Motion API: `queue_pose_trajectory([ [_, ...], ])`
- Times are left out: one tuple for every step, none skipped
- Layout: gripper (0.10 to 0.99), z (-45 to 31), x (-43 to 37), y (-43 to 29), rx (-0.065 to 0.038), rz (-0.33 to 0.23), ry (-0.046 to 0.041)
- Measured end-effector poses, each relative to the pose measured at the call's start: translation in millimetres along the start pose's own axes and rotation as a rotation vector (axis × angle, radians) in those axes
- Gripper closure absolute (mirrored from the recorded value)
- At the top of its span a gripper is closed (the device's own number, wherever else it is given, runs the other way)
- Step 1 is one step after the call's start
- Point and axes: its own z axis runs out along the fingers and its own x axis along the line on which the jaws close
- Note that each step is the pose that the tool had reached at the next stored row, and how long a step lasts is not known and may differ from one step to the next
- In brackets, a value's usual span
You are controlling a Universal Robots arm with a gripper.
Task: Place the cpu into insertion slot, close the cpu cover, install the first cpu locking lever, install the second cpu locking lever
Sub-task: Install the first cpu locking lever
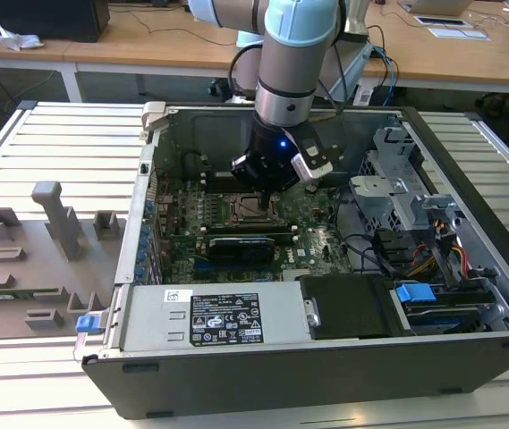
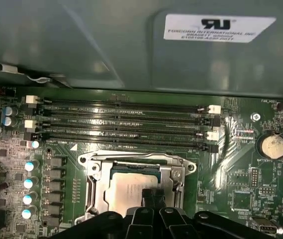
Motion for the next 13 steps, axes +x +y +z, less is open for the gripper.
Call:
queue_pose_trajectory([
  [0.980,-1.1,0.0,0.0,0.000,0.000,0.0000],
  [0.980,-2.7,0.1,0.0,0.000,0.000,-0.0001],
  [0.980,-4.0,0.1,0.1,0.000,0.000,0.0000],
  [0.980,-5.9,0.2,0.1,0.000,0.000,0.0000],
  [0.980,-7.8,0.3,0.1,0.000,0.000,0.0000],
  [0.980,-9.1,0.4,0.1,0.000,0.000,0.0000],
  [0.980,-10.7,0.4,0.2,0.000,0.000,-0.0001],
  [0.980,-12.2,0.5,0.2,0.000,0.000,0.0000],
  [0.980,-13.7,0.6,0.2,0.000,0.000,-0.0001],
  [0.980,-14.7,0.6,0.2,0.000,0.000,-0.0001],
  [0.980,-16.0,0.7,0.2,0.000,0.000,0.0000],
  [0.980,-17.5,0.7,0.3,0.000,0.000,0.0000],
  [0.980,-20.0,0.8,0.3,0.000,0.000,0.0000],
])
